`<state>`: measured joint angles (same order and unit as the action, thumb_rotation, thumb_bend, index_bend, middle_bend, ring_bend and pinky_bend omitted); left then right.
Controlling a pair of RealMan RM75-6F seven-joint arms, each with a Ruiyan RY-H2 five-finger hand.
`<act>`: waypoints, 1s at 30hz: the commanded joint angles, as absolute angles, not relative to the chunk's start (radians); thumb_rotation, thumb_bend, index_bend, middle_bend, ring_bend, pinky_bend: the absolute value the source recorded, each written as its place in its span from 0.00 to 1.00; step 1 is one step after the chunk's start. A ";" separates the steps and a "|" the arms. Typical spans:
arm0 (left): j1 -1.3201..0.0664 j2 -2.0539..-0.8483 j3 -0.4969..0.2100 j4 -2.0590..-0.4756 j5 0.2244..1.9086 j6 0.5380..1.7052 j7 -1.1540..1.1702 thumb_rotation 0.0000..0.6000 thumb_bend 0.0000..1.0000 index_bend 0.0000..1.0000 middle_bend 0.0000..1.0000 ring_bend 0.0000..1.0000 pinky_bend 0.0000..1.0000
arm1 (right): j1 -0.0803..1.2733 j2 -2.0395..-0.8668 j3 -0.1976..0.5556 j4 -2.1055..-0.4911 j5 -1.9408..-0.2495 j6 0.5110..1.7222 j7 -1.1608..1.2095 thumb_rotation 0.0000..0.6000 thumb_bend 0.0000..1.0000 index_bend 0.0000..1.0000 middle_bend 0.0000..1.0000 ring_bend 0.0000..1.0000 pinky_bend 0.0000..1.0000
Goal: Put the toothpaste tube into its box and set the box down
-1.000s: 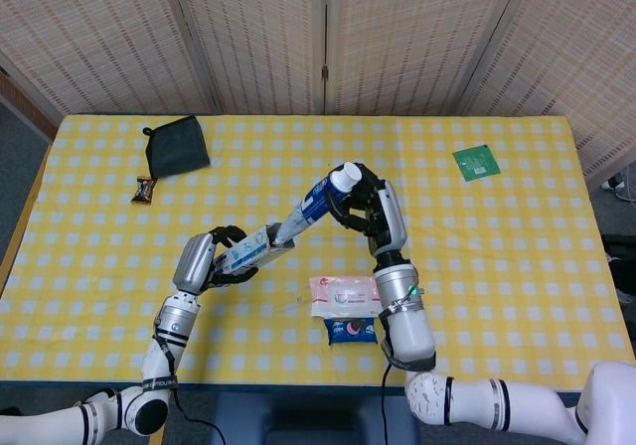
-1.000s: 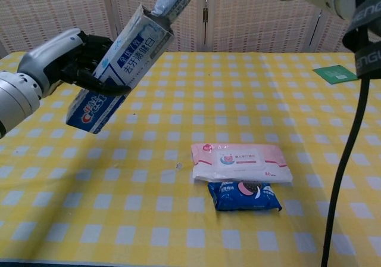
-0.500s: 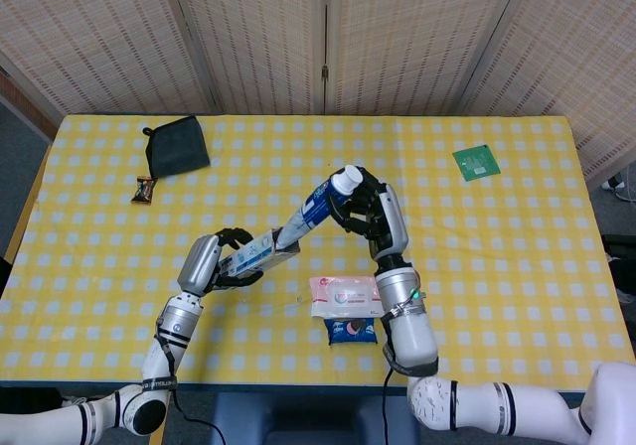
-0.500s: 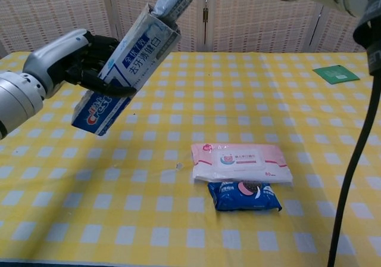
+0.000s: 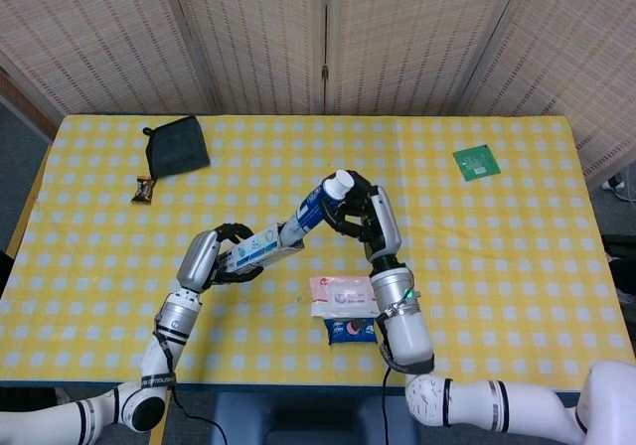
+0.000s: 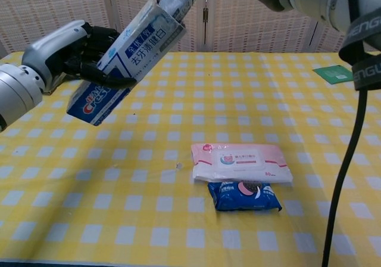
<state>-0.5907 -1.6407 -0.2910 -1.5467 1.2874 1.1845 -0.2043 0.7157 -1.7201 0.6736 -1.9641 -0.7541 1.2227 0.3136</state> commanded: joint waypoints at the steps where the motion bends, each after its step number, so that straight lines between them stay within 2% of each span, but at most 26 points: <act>1: -0.591 -1.637 -0.292 -1.550 1.287 1.185 -0.206 1.00 0.80 0.51 0.52 0.40 0.44 | 0.720 -1.717 0.664 -1.957 -0.755 1.207 0.310 1.00 0.52 0.79 0.68 0.60 0.81; 12: -0.591 -1.630 -0.290 -1.559 1.288 1.187 -0.208 1.00 0.81 0.50 0.51 0.39 0.43 | 0.729 -1.717 0.638 -1.946 -0.769 1.202 0.277 1.00 0.52 0.79 0.68 0.59 0.81; 15: -0.592 -1.630 -0.290 -1.558 1.288 1.187 -0.211 1.00 0.81 0.49 0.51 0.39 0.43 | 0.728 -1.704 0.634 -1.954 -0.755 1.182 0.274 1.00 0.52 0.77 0.64 0.55 0.77; 20: -0.592 -1.626 -0.290 -1.558 1.286 1.185 -0.222 1.00 0.81 0.49 0.51 0.39 0.43 | 0.726 -1.673 0.610 -1.961 -0.761 1.127 0.267 1.00 0.52 0.45 0.41 0.33 0.48; 23: -0.592 -1.623 -0.289 -1.558 1.286 1.183 -0.228 1.00 0.81 0.49 0.51 0.39 0.43 | 0.726 -1.660 0.599 -1.956 -0.772 1.100 0.272 1.00 0.52 0.19 0.27 0.19 0.27; 25: -0.591 -1.621 -0.288 -1.557 1.286 1.183 -0.229 1.00 0.81 0.49 0.51 0.39 0.43 | 0.725 -1.659 0.593 -1.952 -0.790 1.101 0.274 1.00 0.52 0.09 0.21 0.14 0.20; 27: -0.590 -1.620 -0.289 -1.557 1.285 1.184 -0.235 1.00 0.81 0.49 0.51 0.39 0.43 | 0.722 -1.658 0.586 -1.947 -0.814 1.104 0.278 1.00 0.52 0.01 0.15 0.10 0.14; 30: -0.588 -1.618 -0.294 -1.558 1.285 1.188 -0.252 1.00 0.81 0.49 0.51 0.39 0.43 | 0.719 -1.650 0.582 -1.949 -0.834 1.095 0.291 1.00 0.51 0.00 0.10 0.06 0.10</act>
